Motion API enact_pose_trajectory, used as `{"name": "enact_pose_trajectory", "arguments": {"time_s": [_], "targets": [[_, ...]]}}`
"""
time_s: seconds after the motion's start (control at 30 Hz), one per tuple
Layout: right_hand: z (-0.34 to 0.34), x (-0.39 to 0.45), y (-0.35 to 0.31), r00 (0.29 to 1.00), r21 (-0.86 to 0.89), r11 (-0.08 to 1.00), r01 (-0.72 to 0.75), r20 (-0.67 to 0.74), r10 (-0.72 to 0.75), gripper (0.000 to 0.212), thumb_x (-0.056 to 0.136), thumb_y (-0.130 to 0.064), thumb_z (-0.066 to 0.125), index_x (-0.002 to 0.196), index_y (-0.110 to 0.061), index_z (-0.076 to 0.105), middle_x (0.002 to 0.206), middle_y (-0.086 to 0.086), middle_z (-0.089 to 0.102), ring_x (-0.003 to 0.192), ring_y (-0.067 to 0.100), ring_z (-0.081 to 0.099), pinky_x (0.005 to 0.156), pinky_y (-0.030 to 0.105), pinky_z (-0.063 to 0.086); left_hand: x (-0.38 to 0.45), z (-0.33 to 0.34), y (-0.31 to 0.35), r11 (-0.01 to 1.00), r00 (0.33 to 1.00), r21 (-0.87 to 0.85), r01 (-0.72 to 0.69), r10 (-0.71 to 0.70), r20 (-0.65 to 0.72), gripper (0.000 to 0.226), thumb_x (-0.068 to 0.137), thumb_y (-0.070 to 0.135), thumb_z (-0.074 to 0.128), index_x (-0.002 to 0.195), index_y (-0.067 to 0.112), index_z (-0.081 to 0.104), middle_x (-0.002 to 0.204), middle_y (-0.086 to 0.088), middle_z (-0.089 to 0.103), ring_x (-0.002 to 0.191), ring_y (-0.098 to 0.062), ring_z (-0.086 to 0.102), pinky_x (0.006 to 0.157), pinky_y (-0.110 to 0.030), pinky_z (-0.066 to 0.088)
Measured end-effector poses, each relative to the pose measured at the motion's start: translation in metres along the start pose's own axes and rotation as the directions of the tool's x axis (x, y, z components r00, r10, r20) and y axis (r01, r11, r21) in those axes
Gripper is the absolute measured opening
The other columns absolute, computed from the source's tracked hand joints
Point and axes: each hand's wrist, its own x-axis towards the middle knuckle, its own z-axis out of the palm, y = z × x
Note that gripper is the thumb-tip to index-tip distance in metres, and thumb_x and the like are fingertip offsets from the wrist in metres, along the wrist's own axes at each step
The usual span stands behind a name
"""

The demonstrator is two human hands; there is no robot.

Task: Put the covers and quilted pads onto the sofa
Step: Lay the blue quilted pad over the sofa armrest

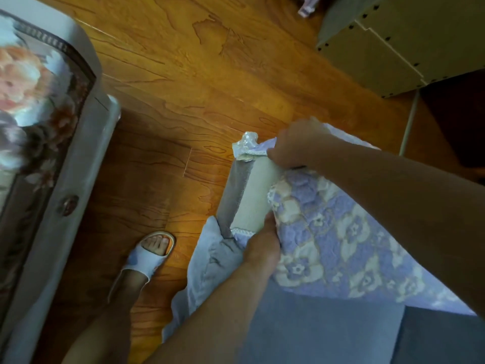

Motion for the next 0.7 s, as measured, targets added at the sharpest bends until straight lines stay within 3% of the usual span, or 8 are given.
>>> {"name": "enact_pose_trajectory", "arguments": {"time_s": [0.07,0.13,0.2,0.23,0.3,0.37,0.5,0.7], "targets": [[0.003,0.0,0.005,0.951,0.269,0.962,0.044,-0.305,0.041,0.034,0.098,-0.034,0.038,0.074,-0.016,0.052,0.067,0.005,0.052,0.065,0.025,0.052,0.06,0.031,0.036,-0.007,-0.012,0.005,0.968,0.963,0.139,-0.209,0.229,-0.143,0.043,0.102,0.05,0.043,0.119,0.018,0.065,0.12,-0.01,0.066,0.117,-0.032,0.061,0.104,-0.045,0.047],[0.0,-0.01,0.01,0.853,0.46,0.883,0.089,-0.494,0.171,0.034,0.096,-0.027,0.043,0.066,-0.011,0.049,0.059,0.005,0.048,0.057,0.025,0.045,0.054,0.032,0.029,-0.022,-0.028,0.012,0.83,0.777,0.153,-0.537,0.557,-0.293,0.03,0.1,0.04,0.044,0.122,0.028,0.06,0.123,-0.002,0.06,0.12,-0.024,0.058,0.104,-0.042,0.047],[-0.009,-0.025,0.015,0.79,0.539,0.836,0.1,-0.554,0.263,0.034,0.097,-0.025,0.044,0.067,-0.009,0.051,0.062,0.005,0.05,0.059,0.022,0.043,0.056,0.034,0.027,-0.043,-0.03,0.021,0.634,0.606,0.232,-0.737,0.773,-0.186,0.045,0.099,0.039,0.04,0.144,0.033,0.047,0.144,0.012,0.044,0.137,-0.002,0.04,0.115,-0.025,0.032],[-0.013,-0.037,0.015,0.759,0.545,0.832,0.105,-0.584,0.287,0.034,0.097,-0.024,0.044,0.069,-0.008,0.052,0.065,0.004,0.052,0.063,0.021,0.045,0.058,0.035,0.028,-0.047,-0.023,0.024,0.577,0.589,0.268,-0.772,0.807,-0.04,0.053,0.099,0.044,0.036,0.151,0.034,0.039,0.154,0.016,0.036,0.143,0.002,0.029,0.119,-0.023,0.023],[-0.01,-0.066,0.019,0.717,0.574,0.811,0.11,-0.612,0.335,0.032,0.097,-0.022,0.045,0.071,-0.008,0.056,0.072,0.003,0.058,0.071,0.02,0.049,0.064,0.034,0.032,-0.044,0.005,0.025,0.644,0.707,0.302,-0.704,0.677,0.205,0.056,0.101,0.052,0.031,0.156,0.04,0.025,0.161,0.017,0.027,0.148,0.0,0.022,0.124,-0.03,0.018],[0.011,-0.101,0.03,0.697,0.615,0.784,0.084,-0.598,0.395,0.028,0.096,-0.019,0.047,0.072,-0.011,0.058,0.077,0.004,0.061,0.076,0.021,0.052,0.07,0.029,0.033,-0.029,0.026,0.024,0.698,0.783,0.363,-0.618,0.591,0.196,0.055,0.104,0.053,0.031,0.157,0.042,0.02,0.16,0.011,0.035,0.145,-0.012,0.035,0.12,-0.034,0.027],[0.077,-0.173,0.054,0.62,0.775,0.626,-0.081,-0.452,0.641,0.022,0.094,-0.017,0.049,0.093,-0.014,0.07,0.097,0.004,0.07,0.097,0.028,0.059,0.091,0.032,0.04,0.004,0.034,0.025,0.735,0.797,0.342,-0.585,0.6,0.074,0.051,0.108,0.047,0.027,0.147,0.023,0.048,0.147,0.004,0.053,0.137,-0.014,0.045,0.106,-0.015,0.026],[0.158,-0.271,0.023,0.31,0.943,0.296,-0.155,-0.238,0.92,0.029,0.096,-0.015,0.048,0.121,-0.013,0.062,0.117,-0.001,0.059,0.117,0.025,0.05,0.1,0.032,0.04,0.005,-0.01,0.017,0.573,0.714,0.56,-0.598,0.698,0.049,0.071,0.09,0.074,0.031,0.136,0.028,0.058,0.136,0.007,0.062,0.129,-0.014,0.054,0.114,-0.044,0.039]]}}
